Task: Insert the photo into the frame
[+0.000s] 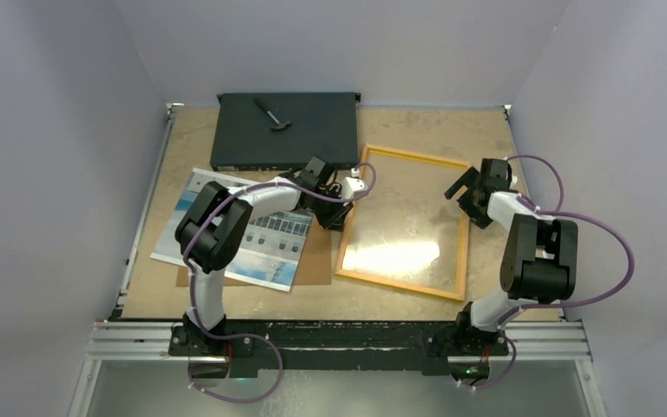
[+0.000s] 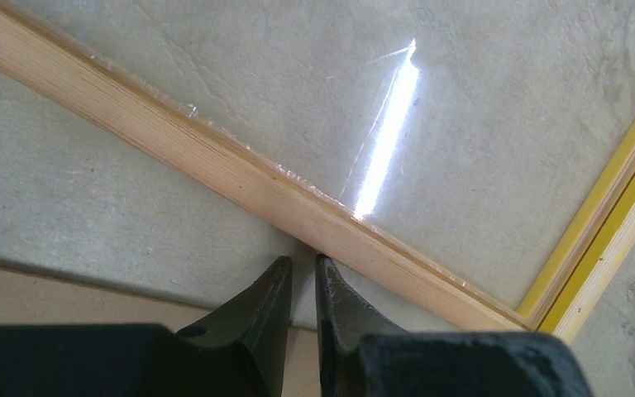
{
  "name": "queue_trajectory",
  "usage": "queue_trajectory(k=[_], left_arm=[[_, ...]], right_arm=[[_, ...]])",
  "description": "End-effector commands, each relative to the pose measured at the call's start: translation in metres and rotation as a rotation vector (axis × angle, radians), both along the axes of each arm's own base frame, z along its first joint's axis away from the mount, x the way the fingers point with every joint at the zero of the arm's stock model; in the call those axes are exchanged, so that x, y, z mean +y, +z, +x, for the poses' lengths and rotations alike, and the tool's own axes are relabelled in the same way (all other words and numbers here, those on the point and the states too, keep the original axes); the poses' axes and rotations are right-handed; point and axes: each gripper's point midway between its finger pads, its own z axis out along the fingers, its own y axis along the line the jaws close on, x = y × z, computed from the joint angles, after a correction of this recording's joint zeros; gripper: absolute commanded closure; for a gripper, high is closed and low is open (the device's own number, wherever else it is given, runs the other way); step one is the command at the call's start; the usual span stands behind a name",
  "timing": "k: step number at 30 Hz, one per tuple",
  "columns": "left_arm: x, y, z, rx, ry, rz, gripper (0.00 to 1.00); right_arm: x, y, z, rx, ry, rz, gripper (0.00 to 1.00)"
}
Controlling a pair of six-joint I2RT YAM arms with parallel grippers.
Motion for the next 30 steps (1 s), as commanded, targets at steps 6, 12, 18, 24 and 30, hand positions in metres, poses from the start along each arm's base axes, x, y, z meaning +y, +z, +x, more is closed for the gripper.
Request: queue_trajectory(k=[6,12,18,24,30], left_arm=[[-0.026,0.007,0.015,0.0,-0.015,-0.041,0.85],[0.003,0.057,0.033,-0.065,0.04,-0.029,0.79],[0.086,0.153,0.062,-0.108,0.186,-0.018,0.47],[0.217,0.213,0.07,-0.28,0.397,0.099,0.37],[0.366,0.205,0.069,-0.325,0.738,0.255,0.35]], right_arm=[[0.0,0.031,0.044,-0.109,0.005,0.04,0.01],[-0.016,0.078,0.041,-0.196,-0.046,-0.053,0.01],[0.095,0.133,0.043,-0.321,0.173,-0.04,0.01],[0.254,0.135,0.013,-0.32,0.465,0.063,0.01],[0.36,0.109,-0.016,-0.257,0.7,0.115,0.01]])
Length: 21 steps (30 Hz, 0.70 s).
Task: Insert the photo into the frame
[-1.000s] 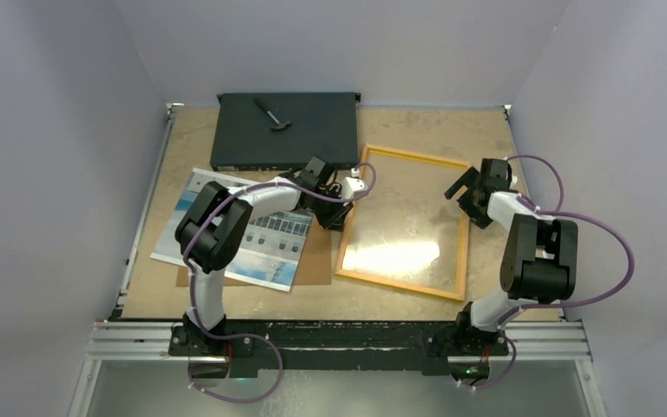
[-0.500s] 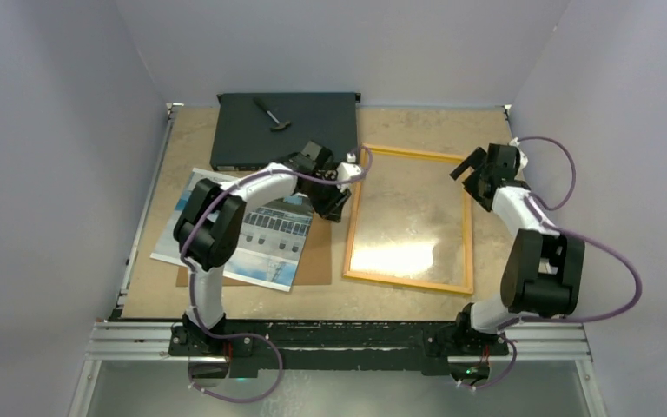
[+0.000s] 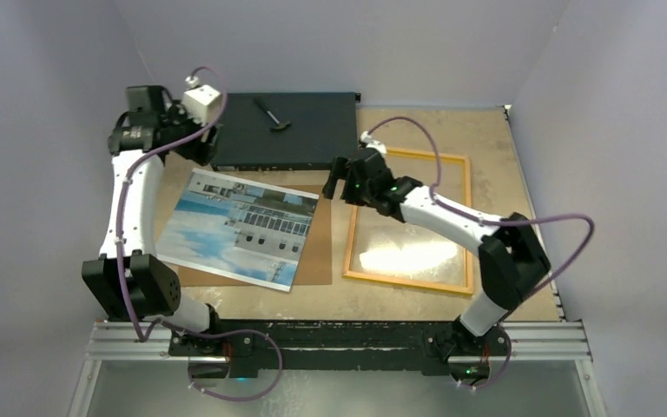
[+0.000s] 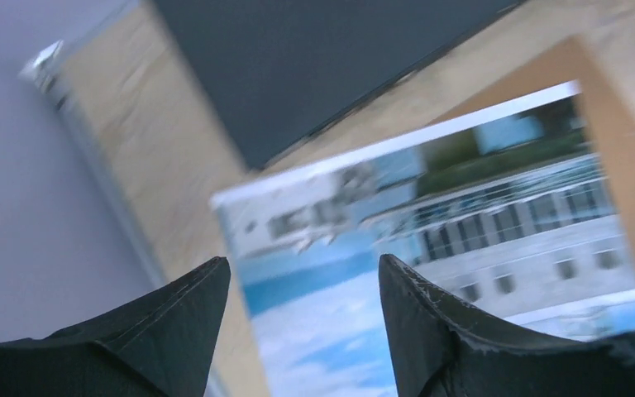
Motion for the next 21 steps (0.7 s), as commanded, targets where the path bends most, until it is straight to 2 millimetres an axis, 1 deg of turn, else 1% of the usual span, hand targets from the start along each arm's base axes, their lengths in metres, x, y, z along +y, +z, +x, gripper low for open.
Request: queue_trajectory(k=[1,2,3,5,8,9,11,15,18,21], left_arm=[[0.095,-0.045,-0.021,0.121,0.222,0.105,0.33],[0.113,-0.054,-0.026,0.137,0.27,0.11,0.2],[0.126,-0.065,-0.032,0.157,0.292,0.104,0.16],[0.145,-0.091,-0.043,0.193,0.333,0.094,0.11],[0.177,-0.134,-0.05,0.248,0.44,0.103,0.08],[0.187,-0.145,-0.05,0.267,0.47,0.092,0.11],[0.2,-0.165,-0.049,0.32,0.5,0.058,0.2],[0.227,-0.192,-0.038,0.329,0.595,0.059,0.4],[0.236,-0.209,-0.035,0.314,0.633,0.085,0.49],[0.241,-0.227,-0.036,0.324,0.653,0.104,0.54]], right_arm=[[0.053,-0.01,-0.011,0.033,0.082,0.008,0.01],[0.065,-0.013,-0.015,0.038,0.112,0.009,0.01],[0.075,-0.015,-0.018,0.044,0.135,0.013,0.01],[0.09,-0.027,-0.023,0.069,0.177,0.021,0.01],[0.104,-0.047,-0.028,0.11,0.218,0.029,0.02],[0.108,-0.051,-0.029,0.117,0.23,0.035,0.02],[0.113,-0.061,-0.03,0.133,0.238,0.032,0.02],[0.118,-0.075,-0.033,0.159,0.243,0.026,0.02],[0.119,-0.084,-0.033,0.177,0.239,0.022,0.02],[0.12,-0.089,-0.033,0.187,0.236,0.023,0.02]])
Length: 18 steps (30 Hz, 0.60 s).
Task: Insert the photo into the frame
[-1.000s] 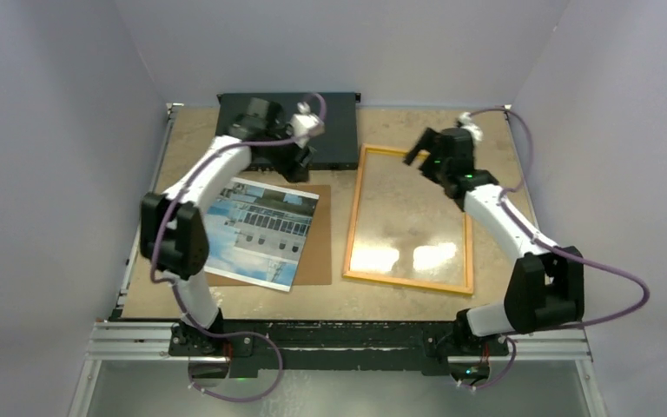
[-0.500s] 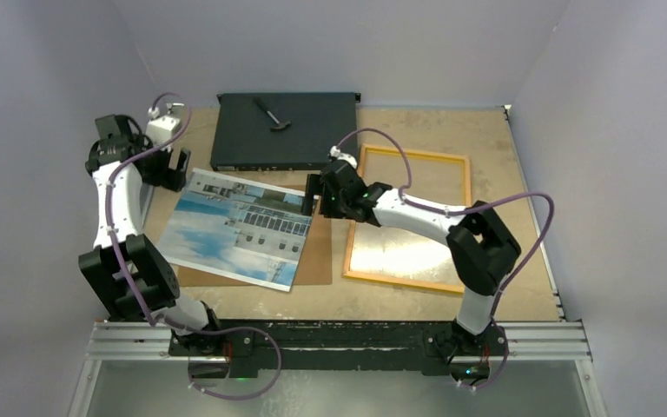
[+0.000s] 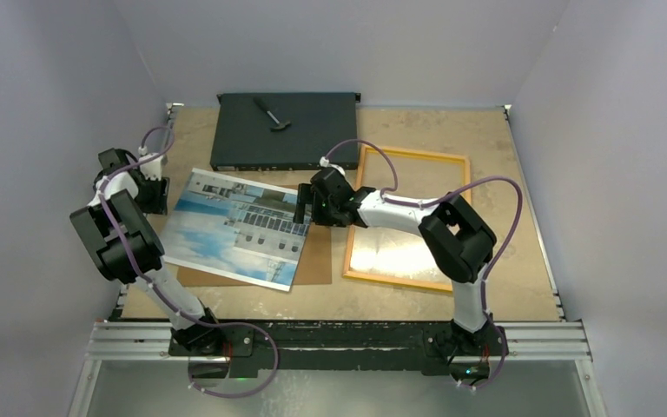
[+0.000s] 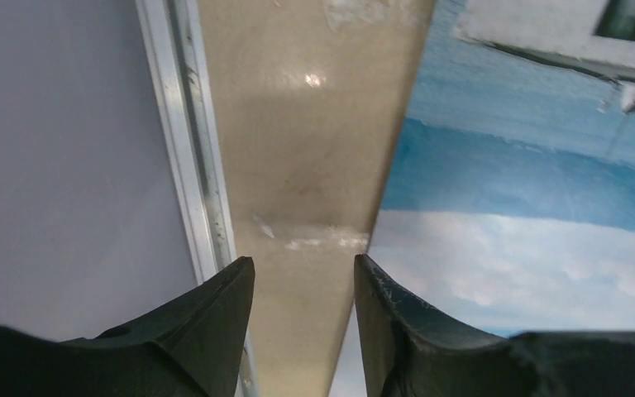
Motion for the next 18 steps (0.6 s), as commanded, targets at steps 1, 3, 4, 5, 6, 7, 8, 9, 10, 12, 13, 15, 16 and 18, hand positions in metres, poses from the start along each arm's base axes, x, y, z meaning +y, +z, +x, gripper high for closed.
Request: queue_trajectory(k=[1,3,4,5,6,7,8,9,10,12,13,15,16,18], left_arm=[[0.022,-0.007,0.017,-0.071,0.058,0.091,0.55],[0.025,-0.011,0.018,-0.077,0.063,0.105,0.56],[0.026,-0.011,0.018,-0.082,0.065,0.109,0.56],[0.024,-0.012,0.019,-0.086,0.063,0.104,0.56],[0.023,-0.014,0.019,-0.087,0.061,0.096,0.56],[0.021,-0.016,0.019,-0.083,0.057,0.09,0.56],[0.017,-0.019,0.019,-0.074,0.051,0.083,0.57],[0.015,-0.021,0.019,-0.067,0.045,0.076,0.57],[0.011,-0.024,0.016,-0.057,0.038,0.066,0.57],[0.003,-0.03,0.012,-0.043,0.021,0.045,0.57],[-0.002,-0.033,0.009,-0.032,0.011,0.032,0.57],[-0.015,-0.041,0.0,0.004,-0.014,-0.006,0.57],[-0.022,-0.044,-0.004,0.018,-0.027,-0.025,0.57],[-0.034,-0.049,-0.012,0.042,-0.047,-0.058,0.57]], right_arm=[[0.016,0.013,0.007,-0.012,-0.004,0.057,0.02],[0.016,0.012,0.007,-0.01,-0.006,0.055,0.02],[0.017,0.011,0.007,-0.009,-0.005,0.054,0.02],[0.017,0.01,0.007,-0.004,-0.004,0.054,0.03],[0.018,0.008,0.007,0.001,-0.003,0.053,0.03],[0.018,0.007,0.007,0.003,-0.003,0.052,0.02],[0.019,0.005,0.007,0.008,-0.005,0.052,0.03],[0.019,0.003,0.006,0.015,-0.004,0.051,0.03],[0.02,0.0,0.002,0.032,0.007,0.056,0.03],[0.02,-0.006,-0.004,0.066,0.014,0.061,0.03],[0.021,-0.009,-0.007,0.083,0.014,0.066,0.03],[0.021,-0.012,-0.008,0.089,0.011,0.068,0.03],[0.022,-0.013,-0.008,0.091,0.008,0.073,0.03],[0.022,-0.014,-0.007,0.095,0.001,0.078,0.03]])
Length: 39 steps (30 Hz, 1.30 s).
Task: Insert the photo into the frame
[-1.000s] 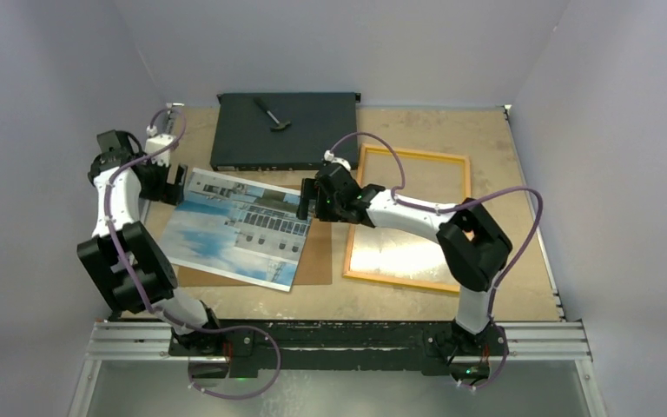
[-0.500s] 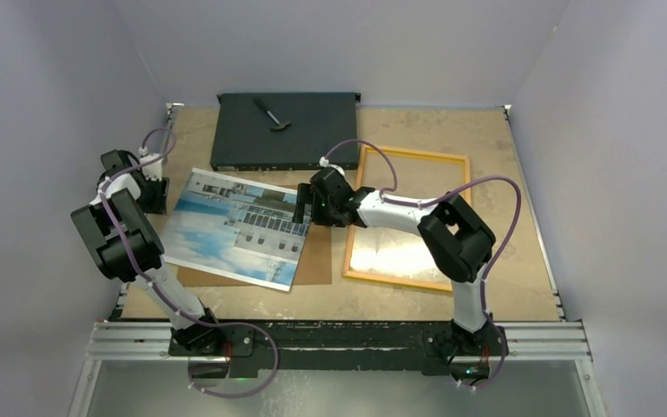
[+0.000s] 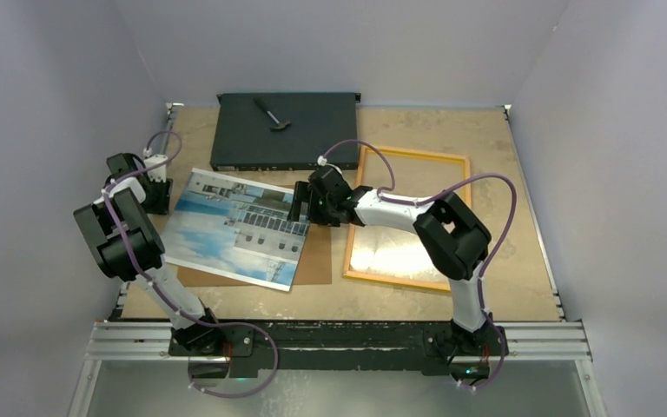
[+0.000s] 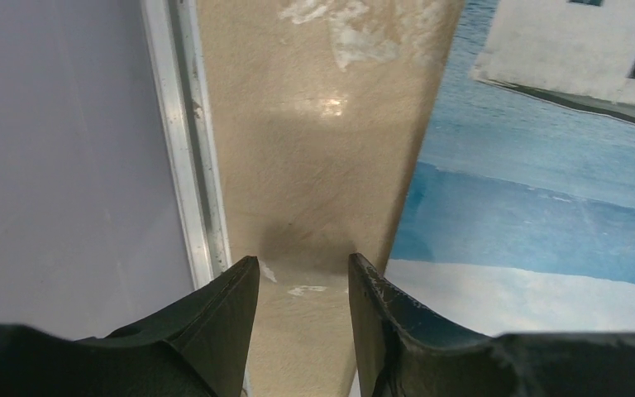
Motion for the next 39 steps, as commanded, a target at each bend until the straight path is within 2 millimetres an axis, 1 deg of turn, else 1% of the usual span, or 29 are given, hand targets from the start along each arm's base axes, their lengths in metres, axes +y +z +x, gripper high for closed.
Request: queue_trajectory(k=[1,6,8,12,15,19,23,24,26,29,35,39], left_arm=[[-0.046,-0.03,-0.031,0.115,-0.072,-0.138,0.57],[-0.063,-0.042,-0.053,0.179,-0.107,-0.185,0.58],[-0.068,-0.047,-0.062,0.203,-0.12,-0.193,0.58],[-0.075,-0.056,-0.074,0.241,-0.146,-0.204,0.59],[-0.082,-0.06,-0.083,0.265,-0.167,-0.209,0.6],[-0.091,-0.064,-0.092,0.289,-0.194,-0.216,0.62],[-0.1,-0.07,-0.098,0.318,-0.225,-0.218,0.64],[-0.103,-0.072,-0.1,0.325,-0.231,-0.22,0.64],[-0.106,-0.076,-0.105,0.344,-0.241,-0.219,0.65],[-0.109,-0.082,-0.111,0.368,-0.255,-0.218,0.67],[-0.111,-0.084,-0.111,0.375,-0.269,-0.229,0.71],[-0.111,-0.084,-0.112,0.382,-0.282,-0.232,0.74]], right_arm=[[0.003,-0.016,-0.01,0.068,-0.005,0.007,0.03],[-0.004,-0.022,-0.013,0.099,-0.063,0.0,0.03],[-0.008,-0.024,-0.016,0.114,-0.09,0.0,0.03],[-0.011,-0.026,-0.019,0.137,-0.119,0.007,0.03],[-0.01,-0.028,-0.018,0.146,-0.135,0.018,0.04],[-0.015,-0.03,-0.027,0.19,-0.166,0.039,0.04],[-0.014,-0.026,-0.031,0.224,-0.167,0.133,0.03],[-0.011,-0.023,-0.029,0.225,-0.164,0.179,0.03],[-0.008,-0.024,-0.032,0.252,-0.159,0.231,0.04],[-0.001,-0.02,-0.028,0.247,-0.148,0.258,0.04],[0.015,-0.007,-0.021,0.25,-0.149,0.339,0.04],[0.028,0.004,-0.023,0.267,-0.125,0.45,0.04]])
